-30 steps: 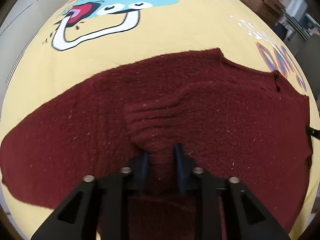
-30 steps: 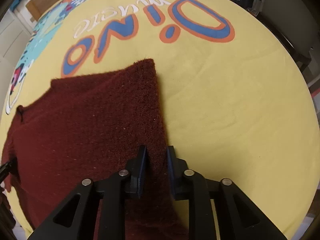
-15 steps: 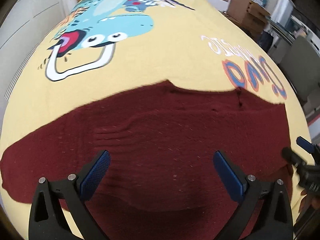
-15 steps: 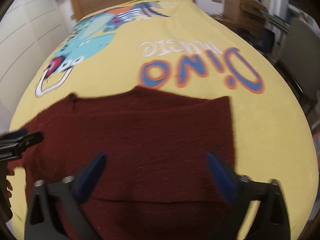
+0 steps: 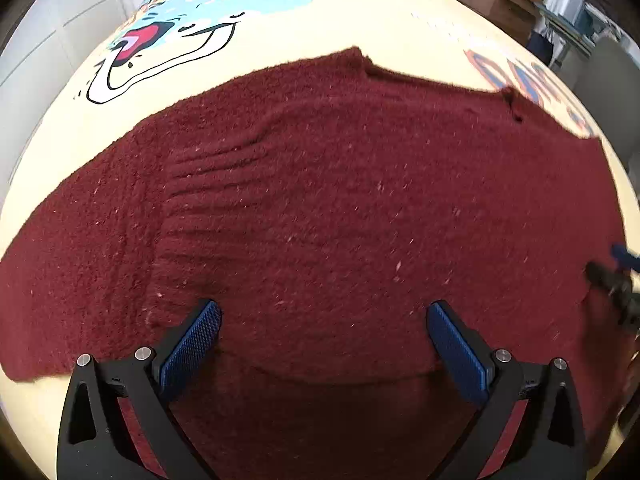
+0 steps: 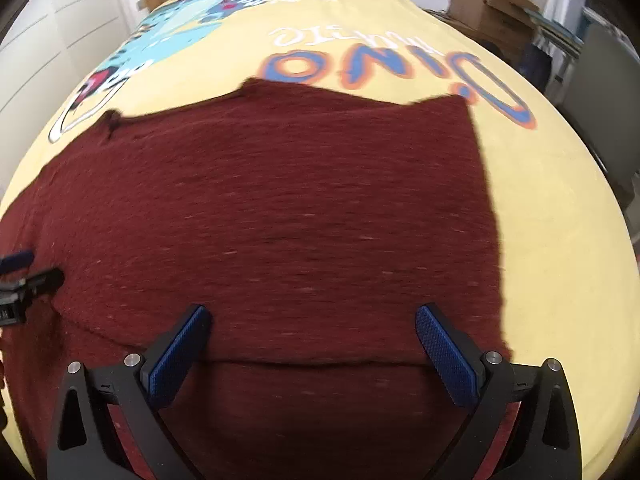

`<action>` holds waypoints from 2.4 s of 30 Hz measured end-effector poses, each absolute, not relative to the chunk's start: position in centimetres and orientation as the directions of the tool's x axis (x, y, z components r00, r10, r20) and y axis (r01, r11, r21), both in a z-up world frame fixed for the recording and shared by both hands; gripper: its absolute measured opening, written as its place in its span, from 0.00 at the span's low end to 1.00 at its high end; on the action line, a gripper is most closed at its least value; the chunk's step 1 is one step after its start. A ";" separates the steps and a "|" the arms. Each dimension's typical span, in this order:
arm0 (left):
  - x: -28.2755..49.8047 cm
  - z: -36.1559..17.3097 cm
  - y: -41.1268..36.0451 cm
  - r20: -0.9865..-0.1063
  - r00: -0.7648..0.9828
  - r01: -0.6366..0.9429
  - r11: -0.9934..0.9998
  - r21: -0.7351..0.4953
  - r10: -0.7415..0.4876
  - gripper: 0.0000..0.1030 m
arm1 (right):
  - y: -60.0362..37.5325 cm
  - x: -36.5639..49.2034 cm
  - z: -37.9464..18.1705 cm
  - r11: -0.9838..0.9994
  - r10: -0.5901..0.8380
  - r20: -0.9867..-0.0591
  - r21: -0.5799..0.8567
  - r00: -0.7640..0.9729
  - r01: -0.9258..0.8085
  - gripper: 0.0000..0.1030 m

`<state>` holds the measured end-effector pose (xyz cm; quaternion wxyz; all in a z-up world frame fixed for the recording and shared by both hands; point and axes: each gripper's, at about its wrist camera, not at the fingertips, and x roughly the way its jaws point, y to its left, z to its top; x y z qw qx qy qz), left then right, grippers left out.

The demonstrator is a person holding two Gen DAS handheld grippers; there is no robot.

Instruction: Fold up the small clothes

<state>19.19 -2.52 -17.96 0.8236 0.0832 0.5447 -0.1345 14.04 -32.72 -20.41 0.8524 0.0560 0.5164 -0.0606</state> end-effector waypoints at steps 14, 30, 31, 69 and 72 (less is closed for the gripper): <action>18.6 -18.6 -3.9 -0.914 0.400 0.275 0.960 0.048 -0.068 0.99 | -32.5 14.1 -20.6 0.988 -0.040 -0.900 0.030 0.434 0.154 0.99; 15.9 -11.4 4.6 -0.902 0.417 0.144 0.988 -0.061 -0.116 0.99 | -29.6 7.6 -13.0 0.992 -0.078 -0.872 -0.019 0.482 0.127 0.99; 15.6 -11.0 5.6 -0.903 0.415 0.122 0.990 -0.065 -0.110 0.99 | -29.5 7.2 -12.7 0.991 -0.078 -0.869 -0.015 0.488 0.132 0.99; 18.4 -16.5 38.0 -0.947 0.314 -0.662 0.701 -0.265 -0.062 0.84 | -30.8 5.6 -12.6 0.972 -0.143 -0.878 -0.039 0.457 0.230 0.99; 18.7 -16.4 38.2 -0.947 0.320 -0.665 0.703 -0.253 -0.038 0.44 | -31.0 5.8 -12.7 0.971 -0.145 -0.878 -0.039 0.456 0.235 0.99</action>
